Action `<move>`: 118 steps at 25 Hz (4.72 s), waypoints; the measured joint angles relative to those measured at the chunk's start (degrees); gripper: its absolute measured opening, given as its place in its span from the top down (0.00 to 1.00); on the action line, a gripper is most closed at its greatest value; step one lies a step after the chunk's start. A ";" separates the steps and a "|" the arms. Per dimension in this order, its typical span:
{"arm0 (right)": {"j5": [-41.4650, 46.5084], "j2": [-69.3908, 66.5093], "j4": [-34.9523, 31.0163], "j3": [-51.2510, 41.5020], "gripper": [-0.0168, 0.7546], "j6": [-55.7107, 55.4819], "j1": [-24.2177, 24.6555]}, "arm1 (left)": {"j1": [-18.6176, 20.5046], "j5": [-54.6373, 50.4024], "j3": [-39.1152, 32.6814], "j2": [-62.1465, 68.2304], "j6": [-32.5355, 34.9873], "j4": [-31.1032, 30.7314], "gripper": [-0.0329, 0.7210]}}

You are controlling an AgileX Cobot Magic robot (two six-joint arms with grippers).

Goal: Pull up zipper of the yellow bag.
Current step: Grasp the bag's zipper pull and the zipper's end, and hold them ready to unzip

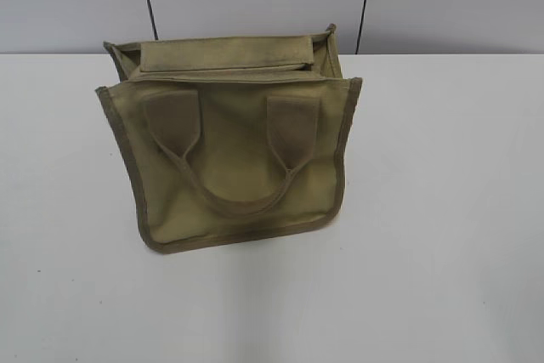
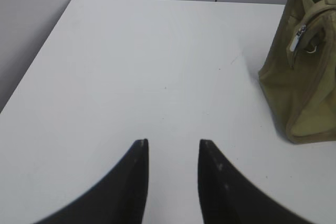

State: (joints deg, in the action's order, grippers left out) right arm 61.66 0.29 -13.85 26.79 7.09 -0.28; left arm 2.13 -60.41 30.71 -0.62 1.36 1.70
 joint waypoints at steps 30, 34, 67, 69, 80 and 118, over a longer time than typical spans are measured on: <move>0.00 0.00 0.00 0.00 0.22 0.00 0.00 | 0.00 1.85 0.60 0.00 0.00 0.00 0.57; -0.05 0.00 0.00 0.00 0.22 0.00 0.00 | 0.00 15.73 1.16 0.53 0.00 0.61 0.38; -0.05 0.00 -0.02 0.00 0.22 0.00 0.00 | -2.40 113.49 -11.34 89.36 -22.52 -46.74 0.44; -0.05 0.00 -0.02 0.00 0.22 0.00 0.00 | -2.40 115.10 -9.67 92.49 -22.52 -49.97 0.44; -0.05 0.00 -0.02 0.00 0.22 0.00 0.00 | -2.30 123.22 -0.57 107.26 -22.54 -58.07 0.48; -0.05 0.00 -0.02 0.00 0.22 0.00 0.00 | -4.42 129.05 9.28 118.99 -22.77 -56.86 0.95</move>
State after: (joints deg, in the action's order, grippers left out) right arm 61.61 0.29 -13.88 26.79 7.09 -0.28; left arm -2.29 68.65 39.99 118.36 -21.41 -55.16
